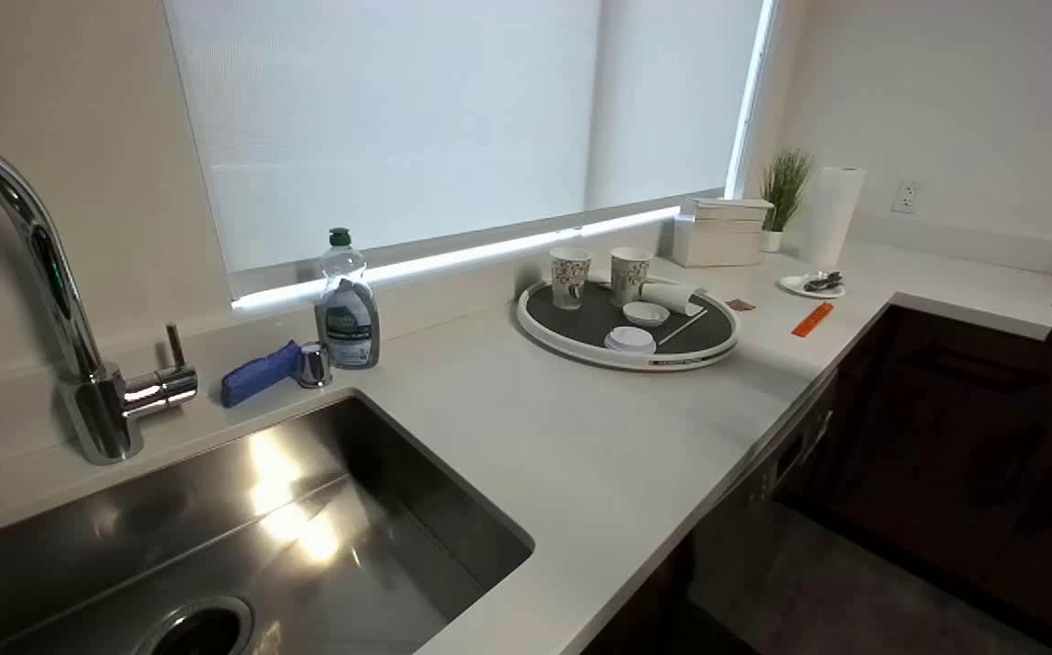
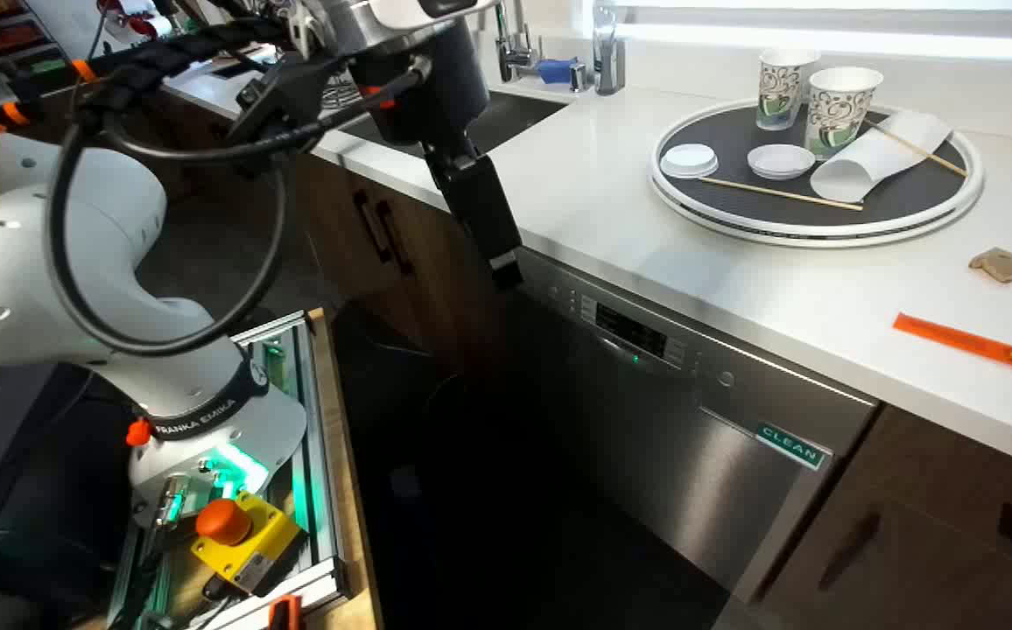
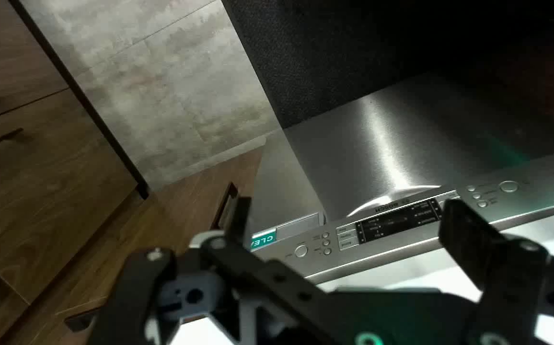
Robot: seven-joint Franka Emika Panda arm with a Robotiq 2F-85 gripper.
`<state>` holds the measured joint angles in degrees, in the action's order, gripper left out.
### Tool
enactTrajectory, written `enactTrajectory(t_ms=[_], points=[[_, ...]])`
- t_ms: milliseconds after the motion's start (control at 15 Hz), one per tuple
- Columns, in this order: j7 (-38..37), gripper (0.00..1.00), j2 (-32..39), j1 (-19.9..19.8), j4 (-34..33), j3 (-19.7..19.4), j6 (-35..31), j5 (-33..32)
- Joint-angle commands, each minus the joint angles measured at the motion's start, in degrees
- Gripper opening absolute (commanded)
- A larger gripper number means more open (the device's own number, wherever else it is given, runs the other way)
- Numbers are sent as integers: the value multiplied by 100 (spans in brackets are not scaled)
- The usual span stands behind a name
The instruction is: Press a button on the dishwasher
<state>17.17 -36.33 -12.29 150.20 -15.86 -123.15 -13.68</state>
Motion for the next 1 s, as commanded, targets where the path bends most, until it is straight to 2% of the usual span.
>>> enactTrajectory(t_ms=[0,333,467,600,800,867,933], points=[[11,100,3,-20,-9,22,12,18],[11,100,3,-20,-9,22,12,18],[40,100,256,7,81,-21,-175,-4],[457,100,658,153,185,-336,-588,167],[1529,100,1281,370,494,-938,-2066,388],[2026,100,1552,592,534,-1280,-2548,796],[2445,100,1801,974,571,-1703,-2921,1164]])
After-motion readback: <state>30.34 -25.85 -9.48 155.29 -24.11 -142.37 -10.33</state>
